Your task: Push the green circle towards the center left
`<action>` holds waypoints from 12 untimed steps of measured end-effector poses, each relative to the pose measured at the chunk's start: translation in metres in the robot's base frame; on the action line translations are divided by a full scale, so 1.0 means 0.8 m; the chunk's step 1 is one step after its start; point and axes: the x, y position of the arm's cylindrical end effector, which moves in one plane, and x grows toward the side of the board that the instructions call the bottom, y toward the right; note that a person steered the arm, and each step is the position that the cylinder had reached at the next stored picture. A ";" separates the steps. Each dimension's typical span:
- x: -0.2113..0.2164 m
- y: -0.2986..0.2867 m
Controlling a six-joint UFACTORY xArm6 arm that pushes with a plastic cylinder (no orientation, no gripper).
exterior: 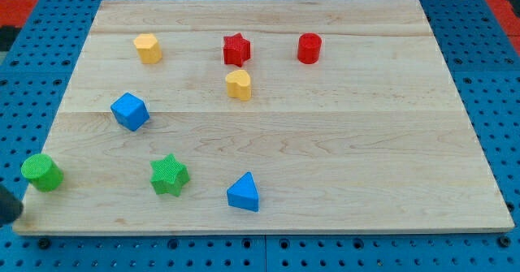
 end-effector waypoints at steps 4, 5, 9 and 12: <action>-0.097 0.074; -0.095 0.081; -0.115 0.128; -0.145 0.099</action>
